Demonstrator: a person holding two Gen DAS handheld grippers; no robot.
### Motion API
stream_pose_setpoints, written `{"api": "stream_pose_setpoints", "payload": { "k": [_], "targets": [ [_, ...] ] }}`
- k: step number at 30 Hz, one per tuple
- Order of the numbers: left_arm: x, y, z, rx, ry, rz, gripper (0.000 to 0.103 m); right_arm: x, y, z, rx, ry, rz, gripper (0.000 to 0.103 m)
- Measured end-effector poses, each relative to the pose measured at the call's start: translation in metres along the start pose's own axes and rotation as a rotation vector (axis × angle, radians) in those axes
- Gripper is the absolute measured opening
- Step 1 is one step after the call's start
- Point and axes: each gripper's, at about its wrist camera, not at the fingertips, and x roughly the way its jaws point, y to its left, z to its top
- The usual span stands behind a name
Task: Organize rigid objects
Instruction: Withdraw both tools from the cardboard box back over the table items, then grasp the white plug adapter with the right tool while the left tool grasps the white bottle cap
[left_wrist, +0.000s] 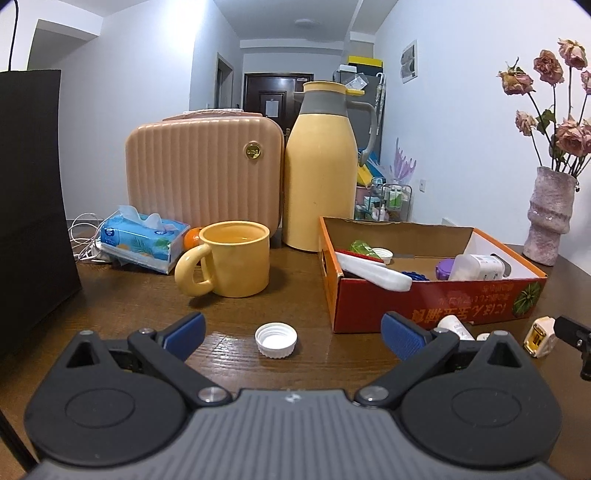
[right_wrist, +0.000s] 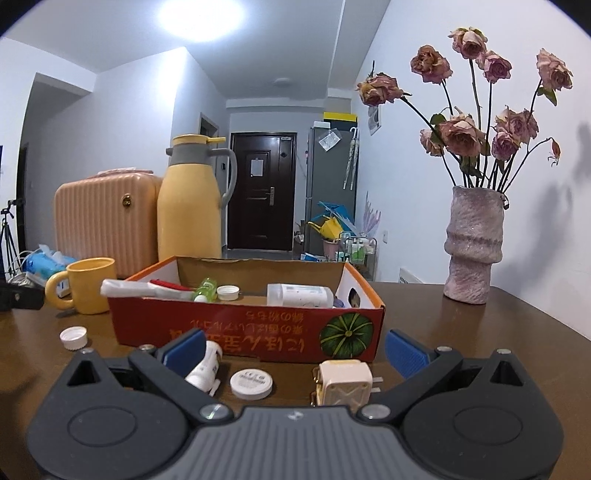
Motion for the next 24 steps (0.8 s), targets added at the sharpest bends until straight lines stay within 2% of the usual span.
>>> {"api": "stream_pose_setpoints", "payload": {
  "k": [15, 24],
  "targets": [
    [0.007, -0.002, -0.003, 0.01, 0.044, -0.029, 0.103, -0.002, 0.023, -0.012, -0.051, 0.074, 0.01, 0.103],
    [0.01, 0.001, -0.002, -0.002, 0.059, -0.025, 0.103, 0.023, 0.013, -0.014, -0.037, 0.171, -0.084, 0.103]
  ]
}}
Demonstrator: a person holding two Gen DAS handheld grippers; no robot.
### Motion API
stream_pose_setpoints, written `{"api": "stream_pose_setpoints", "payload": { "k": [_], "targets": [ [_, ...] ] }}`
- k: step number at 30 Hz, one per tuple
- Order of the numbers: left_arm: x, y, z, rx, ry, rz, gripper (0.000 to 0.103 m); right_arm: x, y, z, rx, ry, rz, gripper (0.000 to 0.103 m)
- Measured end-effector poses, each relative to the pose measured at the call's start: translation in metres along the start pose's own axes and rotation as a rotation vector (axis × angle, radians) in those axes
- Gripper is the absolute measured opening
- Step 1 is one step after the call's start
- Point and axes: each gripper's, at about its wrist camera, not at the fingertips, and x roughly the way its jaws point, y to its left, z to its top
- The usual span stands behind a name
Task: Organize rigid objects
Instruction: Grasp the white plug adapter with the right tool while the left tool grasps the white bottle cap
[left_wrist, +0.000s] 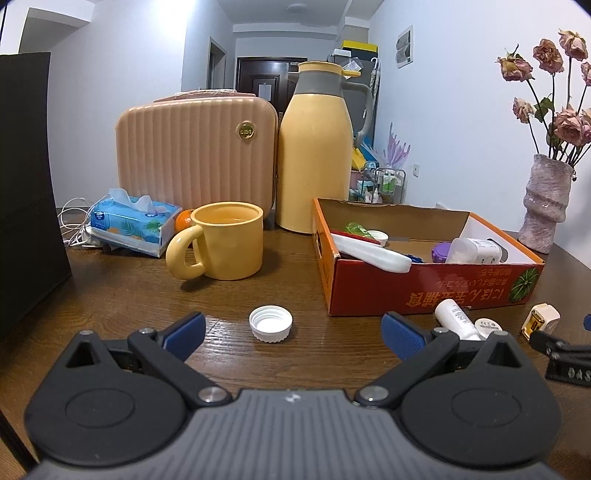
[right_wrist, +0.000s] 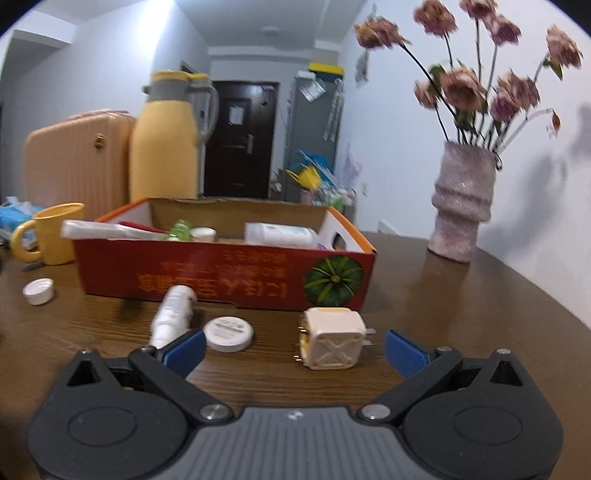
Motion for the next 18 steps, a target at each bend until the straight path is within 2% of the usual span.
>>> {"api": "stream_pose_setpoints", "payload": {
  "k": [9, 15, 18],
  "targets": [
    [0.006, 0.003, 0.0, -0.01, 0.021, 0.008, 0.103, 0.049, -0.025, 0.011, 0.068, 0.091, -0.047, 0.102],
    [0.011, 0.006, 0.0, -0.015, 0.037, 0.012, 0.103, 0.074, -0.036, 0.014, 0.092, 0.161, -0.037, 0.086],
    [0.013, 0.006, 0.0, -0.015, 0.043, 0.014, 0.103, 0.081, -0.038, 0.015, 0.095, 0.18, -0.028, 0.073]
  ]
}}
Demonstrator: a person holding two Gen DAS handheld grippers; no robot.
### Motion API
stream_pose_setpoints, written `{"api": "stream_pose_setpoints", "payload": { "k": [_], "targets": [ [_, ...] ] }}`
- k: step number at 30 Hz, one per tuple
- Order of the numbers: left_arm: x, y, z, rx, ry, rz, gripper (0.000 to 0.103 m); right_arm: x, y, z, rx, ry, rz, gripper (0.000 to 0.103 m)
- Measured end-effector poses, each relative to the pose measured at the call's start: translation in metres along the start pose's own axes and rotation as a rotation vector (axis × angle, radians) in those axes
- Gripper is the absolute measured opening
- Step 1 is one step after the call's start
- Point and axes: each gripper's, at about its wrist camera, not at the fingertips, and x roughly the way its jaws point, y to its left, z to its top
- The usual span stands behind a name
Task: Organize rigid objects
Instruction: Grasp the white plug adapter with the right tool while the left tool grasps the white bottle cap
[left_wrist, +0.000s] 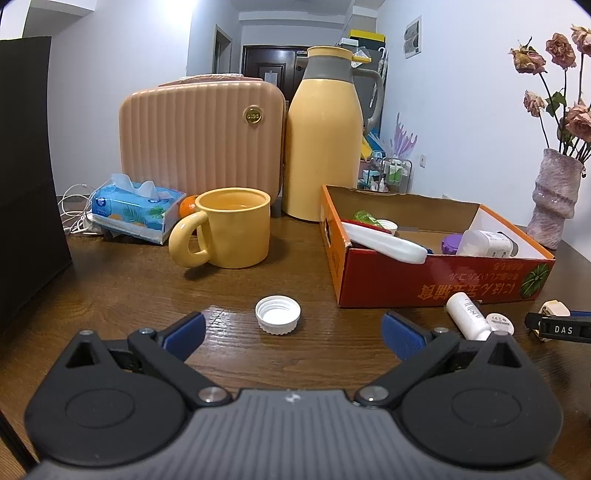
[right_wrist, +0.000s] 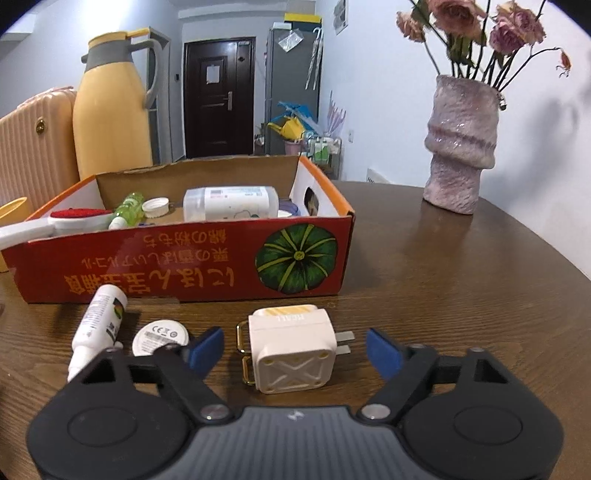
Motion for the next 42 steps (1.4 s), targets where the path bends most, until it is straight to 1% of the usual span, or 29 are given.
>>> {"api": "stream_pose_setpoints", "payload": {
  "k": [1, 5, 8, 11, 17, 20, 24, 29, 31, 37, 42],
  "targets": [
    [0.001, 0.0, 0.0, 0.0, 0.002, 0.002, 0.103, 0.002, 0.0, 0.001, -0.002, 0.007, 0.004, 0.065],
    [0.003, 0.0, 0.0, 0.001, 0.009, 0.006, 0.103, 0.011, -0.001, 0.002, -0.003, 0.05, 0.028, 0.061],
    [0.006, 0.001, 0.0, 0.001, 0.022, 0.01, 0.103, 0.011, -0.003, 0.003, 0.002, 0.045, 0.039, 0.059],
    [0.009, 0.002, 0.0, 0.0, 0.031, 0.013, 0.103, 0.009, -0.004, 0.003, 0.008, 0.033, 0.045, 0.058],
    [0.018, 0.005, 0.001, 0.005, 0.052, 0.026, 0.103, -0.004, -0.006, 0.0, 0.016, -0.019, 0.047, 0.058],
    [0.029, 0.006, 0.002, 0.009, 0.078, 0.041, 0.103, -0.013, -0.005, -0.001, 0.013, -0.053, 0.054, 0.058],
    [0.042, 0.011, 0.002, -0.014, 0.112, 0.058, 0.103, -0.026, -0.005, -0.001, 0.016, -0.096, 0.068, 0.058],
    [0.061, 0.014, 0.007, -0.01, 0.112, 0.113, 0.103, -0.032, -0.004, -0.001, 0.026, -0.119, 0.079, 0.058],
    [0.07, 0.018, 0.009, -0.017, 0.126, 0.126, 0.103, -0.033, -0.003, -0.001, 0.027, -0.122, 0.083, 0.058],
    [0.09, 0.023, 0.012, -0.032, 0.174, 0.107, 0.103, -0.033, -0.006, -0.001, 0.045, -0.131, 0.066, 0.058],
    [0.102, 0.021, 0.013, -0.025, 0.192, 0.091, 0.103, -0.031, -0.008, -0.001, 0.053, -0.13, 0.048, 0.058]
  ]
}}
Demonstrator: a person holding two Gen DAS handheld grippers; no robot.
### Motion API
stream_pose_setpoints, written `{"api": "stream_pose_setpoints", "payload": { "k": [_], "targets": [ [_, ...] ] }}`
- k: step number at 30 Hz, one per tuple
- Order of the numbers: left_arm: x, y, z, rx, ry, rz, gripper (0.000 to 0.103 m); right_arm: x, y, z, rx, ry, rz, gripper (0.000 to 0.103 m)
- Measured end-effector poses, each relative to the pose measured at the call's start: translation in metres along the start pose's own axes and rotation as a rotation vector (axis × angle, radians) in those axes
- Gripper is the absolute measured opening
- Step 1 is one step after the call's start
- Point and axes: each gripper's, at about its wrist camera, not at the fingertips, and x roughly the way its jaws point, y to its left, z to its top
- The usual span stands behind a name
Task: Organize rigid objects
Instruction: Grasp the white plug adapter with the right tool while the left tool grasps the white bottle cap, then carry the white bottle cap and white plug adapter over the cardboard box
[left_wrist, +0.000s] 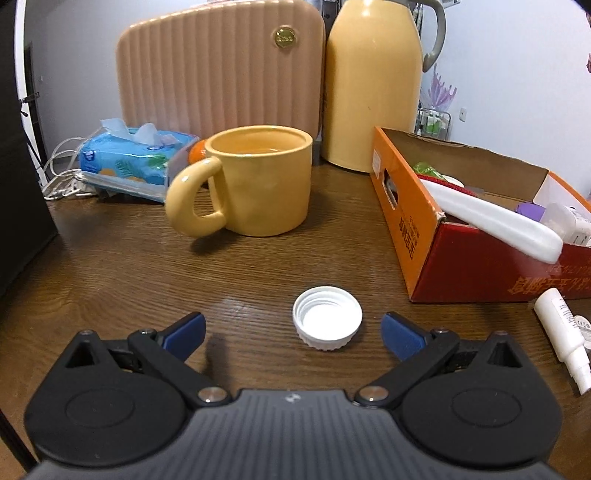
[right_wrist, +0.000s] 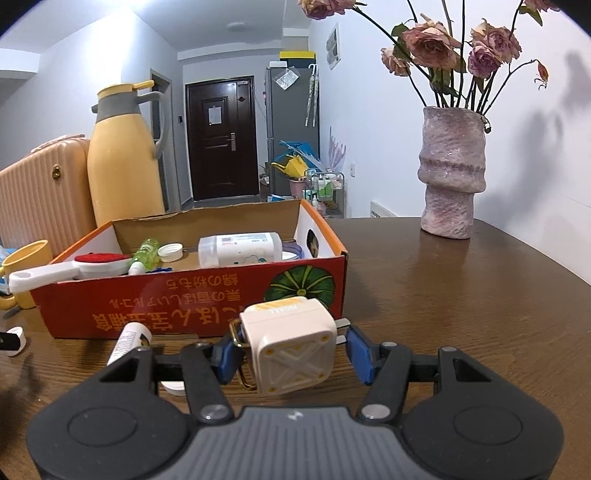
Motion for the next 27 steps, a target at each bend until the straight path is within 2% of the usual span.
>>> {"api": "stream_pose_setpoints", "payload": {
  "k": [3, 9, 11, 13, 15, 16, 18, 20, 27],
  "targets": [
    [0.007, 0.001, 0.003, -0.01, 0.015, -0.017, 0.103, 0.001, 0.0, 0.0, 0.0, 0.001, -0.008, 0.058],
    [0.021, 0.002, 0.011, -0.022, 0.013, 0.031, 0.101, 0.003, 0.001, -0.002, -0.005, 0.004, -0.018, 0.059],
    [0.025, 0.004, 0.012, -0.026, 0.021, 0.031, 0.096, 0.003, 0.001, -0.002, -0.007, 0.006, -0.019, 0.058],
    [0.024, 0.003, 0.013, -0.01, 0.01, 0.03, 0.085, 0.003, 0.001, -0.002, -0.007, 0.005, -0.019, 0.058],
    [0.023, 0.001, 0.013, 0.006, -0.002, 0.018, 0.069, 0.003, 0.001, -0.002, -0.009, 0.006, -0.019, 0.058],
    [0.022, 0.0, 0.012, 0.012, -0.006, 0.01, 0.066, 0.003, 0.001, -0.002, -0.008, 0.006, -0.019, 0.058],
    [0.02, -0.002, 0.011, 0.022, -0.014, 0.001, 0.05, 0.003, 0.001, -0.002, -0.008, 0.007, -0.019, 0.059],
    [0.019, -0.003, 0.01, 0.028, -0.02, -0.008, 0.04, 0.004, 0.002, -0.003, -0.008, 0.008, -0.018, 0.059],
    [0.016, -0.005, 0.007, 0.044, -0.03, -0.007, 0.04, 0.004, 0.003, -0.003, -0.013, 0.008, -0.013, 0.059]
  ]
}}
